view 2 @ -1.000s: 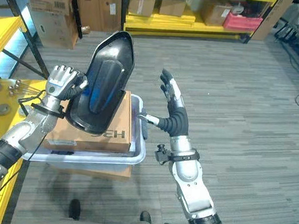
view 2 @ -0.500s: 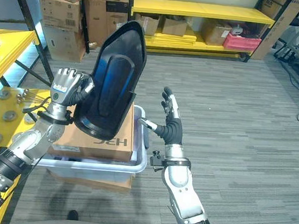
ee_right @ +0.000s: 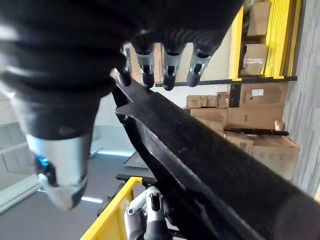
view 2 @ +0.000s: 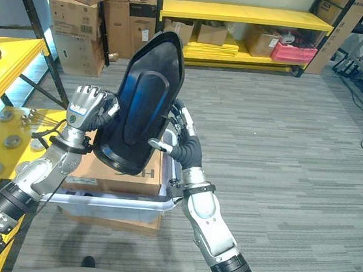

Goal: Move parts from the plastic box to the shelf.

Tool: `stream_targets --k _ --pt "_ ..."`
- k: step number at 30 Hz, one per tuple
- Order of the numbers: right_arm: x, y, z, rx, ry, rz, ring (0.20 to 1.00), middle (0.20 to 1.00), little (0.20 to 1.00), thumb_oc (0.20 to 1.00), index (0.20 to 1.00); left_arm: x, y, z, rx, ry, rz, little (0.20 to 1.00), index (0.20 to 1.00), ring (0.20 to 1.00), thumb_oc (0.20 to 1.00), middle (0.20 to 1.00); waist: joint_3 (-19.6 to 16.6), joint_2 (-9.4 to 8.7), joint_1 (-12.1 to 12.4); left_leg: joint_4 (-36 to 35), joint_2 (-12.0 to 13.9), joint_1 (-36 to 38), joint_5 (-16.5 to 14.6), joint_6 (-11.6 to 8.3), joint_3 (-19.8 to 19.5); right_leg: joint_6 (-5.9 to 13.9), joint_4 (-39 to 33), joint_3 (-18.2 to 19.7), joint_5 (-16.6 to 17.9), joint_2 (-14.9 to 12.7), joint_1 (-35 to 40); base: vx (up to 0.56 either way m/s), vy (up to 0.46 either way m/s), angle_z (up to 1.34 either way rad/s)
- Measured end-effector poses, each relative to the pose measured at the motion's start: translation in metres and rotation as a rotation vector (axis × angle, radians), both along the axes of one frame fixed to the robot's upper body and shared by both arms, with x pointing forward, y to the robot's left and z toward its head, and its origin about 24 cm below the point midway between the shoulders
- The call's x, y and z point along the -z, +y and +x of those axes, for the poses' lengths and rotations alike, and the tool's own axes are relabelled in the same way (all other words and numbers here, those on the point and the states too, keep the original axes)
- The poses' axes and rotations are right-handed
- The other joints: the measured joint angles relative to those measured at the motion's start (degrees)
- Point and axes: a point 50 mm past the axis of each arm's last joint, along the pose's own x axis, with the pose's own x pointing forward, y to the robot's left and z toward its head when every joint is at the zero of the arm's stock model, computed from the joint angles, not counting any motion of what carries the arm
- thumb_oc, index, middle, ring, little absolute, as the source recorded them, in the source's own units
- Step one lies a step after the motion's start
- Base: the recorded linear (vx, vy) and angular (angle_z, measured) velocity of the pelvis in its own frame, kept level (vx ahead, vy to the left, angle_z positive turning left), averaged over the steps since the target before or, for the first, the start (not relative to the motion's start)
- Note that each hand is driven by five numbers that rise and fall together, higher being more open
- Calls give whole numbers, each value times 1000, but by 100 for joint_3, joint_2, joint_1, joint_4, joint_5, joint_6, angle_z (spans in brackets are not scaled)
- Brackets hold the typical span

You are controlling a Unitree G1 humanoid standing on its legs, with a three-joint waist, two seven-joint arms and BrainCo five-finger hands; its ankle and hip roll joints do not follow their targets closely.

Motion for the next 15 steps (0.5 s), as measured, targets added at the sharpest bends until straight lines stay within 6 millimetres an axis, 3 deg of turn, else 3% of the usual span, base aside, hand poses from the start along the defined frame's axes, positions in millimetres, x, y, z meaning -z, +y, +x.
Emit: stream_targets --k 4,5,9,13,15 --pt "0 0 0 -1 6 10 1000 1000 1000 1000 1000 -1 -1 0 3 -3 -14 200 200 200 200 200 -3 -5 4 0 0 0 0 0 0 0 1 0 0 0 2 0 0 0" --pt "1 0 1 3 9 11 200 200 200 200 200 -5 -3 -2 12 -18 -23 200 200 200 200 200 -8 -11 11 1 0 0 0 0 -1 0 2 -2 0 1 3 0 0 0" --pt "1 -7 6 27 46 83 200 200 200 200 200 -27 -10 -15 78 -95 -108 200 200 200 200 200 -15 -21 82 2 -3 6 1 -1 -24 1 13 -24 0 4 8 -4 -4 2" --pt "8 -8 9 44 100 82 200 200 200 200 200 -30 -14 -18 129 -93 -168 200 200 200 200 200 -39 -38 143 1 -6 6 4 2 -117 -4 -1 -138 -22 14 72 -9 -8 12" --pt "23 -9 12 54 169 48 200 200 200 200 200 -41 -22 -28 211 -138 -236 200 200 200 200 200 -48 -52 213 0 -11 -1 6 5 -133 -3 -2 -142 -27 16 78 -6 -3 3"
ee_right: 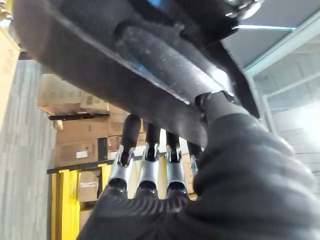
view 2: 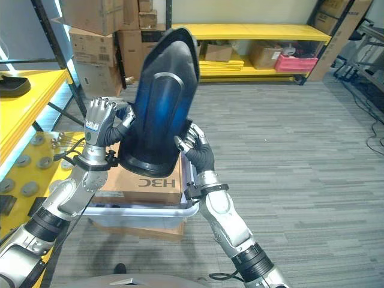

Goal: Move parts from the plastic box to the shelf.

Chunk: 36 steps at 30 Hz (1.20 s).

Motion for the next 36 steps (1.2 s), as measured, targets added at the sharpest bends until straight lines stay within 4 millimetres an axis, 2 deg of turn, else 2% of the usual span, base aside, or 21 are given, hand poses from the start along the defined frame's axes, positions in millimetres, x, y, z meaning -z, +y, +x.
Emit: stream_targets --k 5,13,16,21,22,23,26,27,29,31,33,35,36 --pt "13 3 -3 -11 62 -22 200 200 200 200 200 -8 -7 -7 77 -17 -76 200 200 200 200 200 0 2 55 1 -7 -5 3 3 -14 5 0 -1 -5 0 4 0 0 0" --pt "13 0 -3 -1 58 -34 200 200 200 200 200 -7 -9 -7 144 39 -143 200 200 200 200 200 -5 10 28 2 -7 -3 5 6 -17 6 -2 -1 -5 -1 7 0 0 0" --pt "12 -1 -3 8 39 -67 200 200 200 200 200 -3 -9 -8 181 90 -173 200 200 200 200 200 -5 19 26 1 -8 0 5 6 -18 7 -2 -1 -6 -1 11 0 0 0" --pt "16 -19 -7 88 23 -152 200 200 200 200 200 13 -1 -12 202 205 -239 200 200 200 200 200 10 54 62 0 -8 15 4 7 -27 7 -3 -8 -14 -3 36 0 0 0" --pt "18 -24 -8 104 26 -172 200 200 200 200 200 15 2 -12 198 220 -243 501 501 501 501 501 14 66 68 0 -10 25 4 7 -31 9 -3 -15 -16 -3 74 -2 -21 5" --pt "22 -36 -13 153 31 -227 200 200 200 200 200 20 12 -15 170 247 -271 1000 1000 1000 1000 1000 35 99 65 0 -13 72 0 12 -44 9 -4 -35 -32 -5 110 -3 -24 5" --pt "25 -53 -17 237 30 -299 200 200 200 200 200 19 25 -19 138 244 -323 1000 1000 1000 1000 1000 41 158 76 -1 -13 76 -7 23 -73 10 -4 -93 -45 -4 143 1 -26 4" --pt "25 -53 -17 237 30 -299 200 200 200 200 200 19 25 -19 138 244 -323 1000 1000 1000 1000 1000 41 158 76 -1 -13 76 -7 23 -73 10 -4 -93 -45 -4 143 6 -23 10" --pt "27 -69 -24 297 31 -378 200 200 200 200 200 15 46 -32 91 210 -391 1000 1000 1000 1000 1000 37 174 49 -1 -20 95 -11 27 -148 2 -4 -162 -80 0 206 0 -29 14" --pt "28 -86 -29 347 39 -440 200 200 200 200 200 16 66 -44 38 198 -455 1000 1000 1000 1000 1000 37 190 131 0 -29 92 -10 28 -178 1 -4 -181 -91 5 230 -9 -47 10" --pt "26 -97 -32 379 35 -484 200 200 200 200 200 26 82 -53 -9 246 -506 1000 1000 1000 1000 1000 33 197 137 1 -35 102 -11 28 -203 3 -4 -214 -105 4 262 -12 -50 11" --pt "22 -110 -38 430 33 -506 200 200 200 200 200 49 98 -62 5 421 -617 1000 1000 1000 1000 1000 41 226 157 1 -46 104 -10 29 -276 4 -4 -299 -132 5 318 -8 -37 14" --pt "22 -110 -38 430 33 -506 200 200 200 200 200 49 98 -62 5 421 -617 1000 1000 1000 1000 1000 41 226 157 1 -46 104 -10 29 -276 4 -4 -299 -132 5 318 24 -24 9"
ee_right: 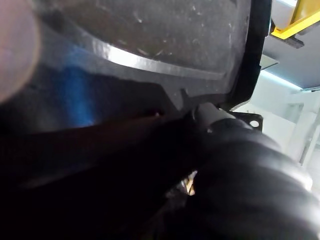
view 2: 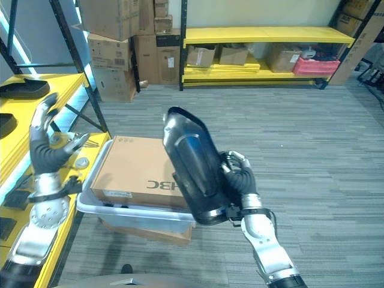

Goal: Move parts from the plastic box to the shelf.

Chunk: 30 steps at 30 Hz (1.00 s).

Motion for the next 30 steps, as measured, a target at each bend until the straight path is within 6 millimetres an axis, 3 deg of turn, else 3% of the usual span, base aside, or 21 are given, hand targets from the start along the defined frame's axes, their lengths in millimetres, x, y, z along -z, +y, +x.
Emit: stream_targets --k 1,4,7,11,13,15,16,17,18,19,20,21,22,23,24,25,26,27,28,29,30 --pt "-3 -8 -1 11 -3 -6 200 200 200 200 200 38 15 -11 63 237 -202 1000 1000 1000 1000 1000 34 69 50 0 -2 18 -1 3 -20 20 0 -20 -24 2 28 -14 -35 4" --pt "-2 -2 -1 -49 21 -4 200 200 200 200 200 65 23 -23 87 387 -336 1000 1000 1000 1000 1000 75 134 143 -2 -1 22 -2 60 -39 30 1 -47 -40 13 57 -2 -44 6" --pt "-2 4 -1 -112 35 -1 200 200 200 200 200 68 24 -24 109 410 -377 1000 1000 1000 1000 1000 114 163 239 -1 -1 44 -4 91 -58 17 3 -84 -51 18 108 -41 -46 10" --pt "-6 38 15 -290 28 108 200 200 200 200 200 62 21 -18 173 395 -358 1000 1000 1000 1000 1000 299 222 422 341 -16 -215 102 96 -371 -20 90 -333 -64 129 160 -185 -104 44" --pt "-14 55 26 -372 -10 186 200 200 200 200 200 50 1 -2 281 338 -354 1000 1000 1000 1000 1000 551 412 583 808 -54 -907 315 -140 -891 -224 59 -977 -178 455 277 -240 -32 174" --pt "-23 59 35 -404 -51 179 200 200 200 200 200 50 -5 -1 307 337 -357 1000 1000 1000 1000 1000 733 738 847 707 -2 -1150 463 -104 -1205 -334 337 -1382 -393 816 263 -44 74 164" --pt "-29 63 40 -419 -74 181 200 200 200 200 200 47 -4 0 305 326 -349 1000 1000 1000 1000 1000 819 820 1046 545 54 -1372 17 -156 -1069 -352 640 -1640 -549 868 212 98 159 321" --pt "-32 71 42 -423 -98 217 200 200 200 200 200 36 -1 12 316 294 -312 1000 1000 1000 1000 1000 894 286 838 598 176 -1932 -1348 128 1033 -653 472 -2164 -682 650 139 121 88 320" --pt "-38 78 47 -456 -113 205 200 200 200 200 200 34 2 13 308 283 -307 1000 1000 1000 1000 1000 912 105 942 697 221 -1960 -1093 313 1498 -679 526 -2371 -704 434 80 85 148 281" --pt "-44 85 51 -496 -127 186 200 200 200 200 200 36 9 8 280 295 -296 1000 1000 1000 1000 1000 915 -119 1210 785 296 -1842 -805 239 1625 -729 488 -2380 -655 250 -36 95 137 99" --pt "-61 93 55 -556 -191 157 200 200 200 200 200 42 17 -3 246 327 -290 1000 1000 1000 1000 1000 879 -127 1341 679 431 -1231 -317 134 1650 -497 410 -2406 -500 202 149 157 236 75" --pt "-66 92 53 -558 -220 160 200 200 200 200 200 46 16 -8 249 347 -296 1000 1000 1000 1000 1000 773 33 1307 575 510 -734 146 297 1658 -377 333 -2468 -491 242 360 175 258 110" --pt "-68 91 52 -555 -232 163 200 200 200 200 200 48 13 -12 260 360 -303 1000 1000 1000 1000 1000 673 187 1185 322 544 -383 319 40 1654 -251 406 -2627 -552 264 434 193 295 119" --pt "-68 90 51 -548 -243 181 200 200 200 200 200 48 11 -14 269 359 -305 1000 1000 1000 1000 1000 675 178 1113 100 477 -343 357 -180 1556 -188 557 -2765 -574 141 466 199 323 62" --pt "-67 98 51 -556 -248 226 200 200 200 200 200 47 13 -13 271 357 -294 1000 1000 1000 1000 1000 767 12 1329 408 340 -396 229 -16 1529 -174 598 -2656 -432 -58 439 228 384 26" --pt "-67 102 51 -559 -249 248 200 200 200 200 200 44 15 -11 275 345 -278 1000 1000 1000 1000 1000 857 -139 1331 1121 303 -752 -17 129 1465 -218 508 -2683 -275 -125 508 299 510 -6" --pt "-64 106 51 -558 -243 272 200 200 200 200 200 38 17 -6 289 330 -245 1000 1000 1000 1000 1000 906 -354 1370 1893 109 -1364 -636 196 1479 -208 549 -2658 -126 -249 486 235 404 24" --pt "-63 104 51 -557 -236 265 200 200 200 200 200 35 15 0 305 319 -236 1000 1000 1000 1000 1000 895 -367 1354 1615 -194 -1379 -796 343 1531 -210 752 -2678 -127 -423 495 214 392 13" --pt "-62 100 51 -549 -222 242 200 200 200 200 200 32 12 3 320 307 -224 1000 1000 1000 1000 1000 869 -211 1373 1201 -412 -1137 -343 713 1342 -255 1122 -2651 -191 -570 463 157 318 -12" --pt "-58 101 50 -545 -210 255 200 200 200 200 200 28 14 4 318 300 -198 1000 1000 1000 1000 1000 878 -309 1393 1107 -545 -952 -281 666 1439 -330 1431 -2671 -266 -790 389 221 413 -24" --pt "-57 102 48 -544 -207 268 200 200 200 200 200 24 15 7 322 289 -171 1000 1000 1000 1000 1000 851 -372 1340 1079 -751 -877 -421 803 1473 -413 1769 -2717 -74 -969 288 202 379 -5"
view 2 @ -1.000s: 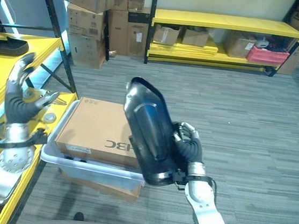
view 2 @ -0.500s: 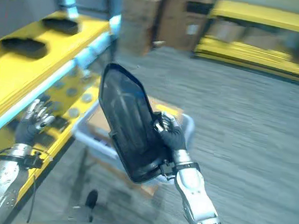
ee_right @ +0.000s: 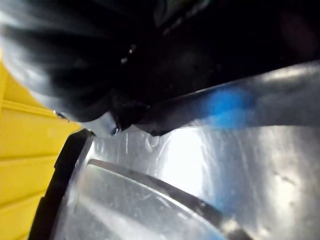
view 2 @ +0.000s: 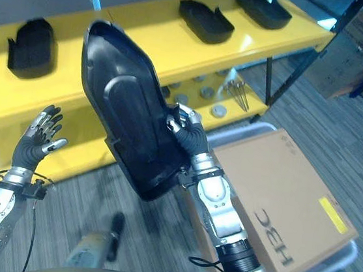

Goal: Move parts from the plastic box to the shelf.

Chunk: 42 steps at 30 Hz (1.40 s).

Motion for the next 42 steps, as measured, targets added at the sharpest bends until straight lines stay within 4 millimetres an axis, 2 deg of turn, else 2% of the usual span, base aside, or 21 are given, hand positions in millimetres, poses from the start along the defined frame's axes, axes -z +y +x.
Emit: stream_targets --k 2,3,5,8,9,10,11,12,13,18,20,21,22,23,24,31,32,33,34,36,42 --pt "0 1 -2 -2 1 10 200 200 200 200 200 -10 2 5 8 -36 28 1000 1000 1000 1000 1000 3 5 -303 -91 -298 200 -46 221 -103 -48 1016 141 276 -551 -281 136 307 38" --pt "2 0 -4 0 5 15 200 200 200 200 200 -17 1 10 9 -68 30 1000 1000 1000 1000 1000 18 61 -497 -264 -487 365 -88 342 -216 -92 1704 749 73 -696 -685 196 258 59" --pt "8 -5 -6 4 30 -7 200 200 200 200 200 -30 -9 25 52 -131 19 1000 1000 1000 1000 1000 180 441 -790 -617 -552 612 111 469 -544 -145 1992 2008 -902 287 -1566 169 107 68" --pt "17 -11 -11 2 66 -38 200 200 200 200 200 -30 -13 31 77 -137 30 1000 1000 1000 1000 1000 199 536 -953 -860 -697 883 146 284 -797 -350 1370 2457 -1203 1327 -2172 153 -25 54" --pt "21 -16 -14 15 83 -53 200 200 200 200 200 -26 -18 34 85 -124 19 1000 1000 1000 1000 1000 193 618 -1030 -903 -712 946 127 70 -986 -500 1174 2710 -1226 1725 -2257 129 -46 105" --pt "29 -22 -19 33 117 -62 200 200 200 200 200 -19 -24 40 97 -102 -4 1000 1000 1000 1000 1000 228 599 -1199 -702 -693 935 -521 -716 -883 -748 857 3279 -1101 2222 -2346 75 -36 174" --pt "38 -24 -24 44 155 -49 200 200 200 200 200 -13 -28 44 107 -78 -8 1000 1000 1000 1000 1000 240 294 -1335 62 -766 682 -964 -519 -704 -747 516 3929 -977 2325 -2386 108 -183 210" --pt "43 -28 -26 50 175 -56 200 200 200 200 200 -17 -27 37 127 -90 19 1000 1000 1000 1000 1000 189 43 -1420 197 -431 670 -629 -122 -1149 -514 489 4045 -570 2334 -2598 83 -162 159" --pt "46 -29 -25 55 190 -58 200 200 200 200 200 -11 -27 32 118 -74 9 1000 1000 1000 1000 1000 154 -59 -1319 117 -709 832 -590 53 -1071 -650 649 4034 -214 2137 -2583 75 -223 103" --pt "38 -32 -22 43 165 -25 200 200 200 200 200 -5 -30 8 127 -53 -12 1000 1000 1000 1000 1000 98 424 -891 -311 -585 1107 -443 -44 -1526 -690 -306 3333 70 2071 -1896 -77 -23 40" --pt "35 -38 -23 65 149 -22 200 200 200 200 200 -7 -45 20 180 -63 -24 1000 1000 1000 1000 1000 97 447 -1016 -313 -730 860 -163 -478 -1851 -696 -537 2773 111 1770 -1795 -105 72 133" --pt "33 -42 -22 77 143 -24 200 200 200 200 200 -10 -53 24 214 -74 -23 1000 1000 1000 1000 1000 110 423 -1175 -273 -764 781 -159 -668 -1505 -710 -653 2490 134 1585 -1750 -87 57 182" --pt "29 -44 -19 87 127 -30 200 200 200 200 200 -13 -57 24 234 -90 -22 1000 1000 1000 1000 1000 116 431 -1213 -226 -606 744 -283 -504 -935 -720 -754 2335 171 1524 -1698 -105 134 135" --pt "21 -45 -14 95 93 -32 200 200 200 200 200 -16 -58 26 244 -101 -16 1000 1000 1000 1000 1000 134 433 -1176 -102 -113 849 -657 -392 174 -746 -769 2119 186 1394 -1638 -66 97 109" --pt "15 -46 -13 105 68 -24 200 200 200 200 200 -19 -58 28 252 -109 -4 1000 1000 1000 1000 1000 143 412 -1267 22 213 891 -748 -537 555 -754 -793 1881 182 1296 -1544 -9 176 103" --pt "-12 -60 -11 194 -58 85 200 200 200 200 200 -26 -62 33 266 -142 -2 1000 1000 1000 1000 1000 183 533 -1486 -13 1490 1306 -527 -937 -50 -246 -850 1566 268 771 -1210 30 246 45" --pt "-14 -60 -12 181 -68 74 200 200 200 200 200 -26 -64 32 268 -144 -19 1000 1000 1000 1000 1000 139 720 -1517 -28 1687 1337 110 -900 -398 18 -840 1636 273 701 -1209 49 412 -2" --pt "-12 -59 -11 172 -58 66 200 200 200 200 200 -24 -64 32 265 -137 -21 1000 1000 1000 1000 1000 112 771 -1476 -9 1620 1350 -267 -1375 -731 159 -858 1705 363 695 -1209 33 283 -2" --pt "-9 -56 -12 163 -48 80 200 200 200 200 200 -23 -62 32 261 -132 -14 1000 1000 1000 1000 1000 115 728 -1457 1 1525 1379 -521 -1530 -862 164 -960 1791 401 603 -1224 93 455 -2" --pt "13 -33 -13 112 41 162 200 200 200 200 200 -20 -49 34 221 -107 30 1000 1000 1000 1000 1000 108 171 -1326 561 980 928 -816 -1211 -1257 -59 -1038 2136 596 307 -1349 149 553 17" --pt "10 -24 -13 89 35 209 200 200 200 200 200 -20 -35 39 204 -81 110 1000 1000 1000 1000 1000 -19 12 -1203 1792 351 528 -1600 -745 -1340 -596 -985 2244 850 -221 -1150 120 491 11"
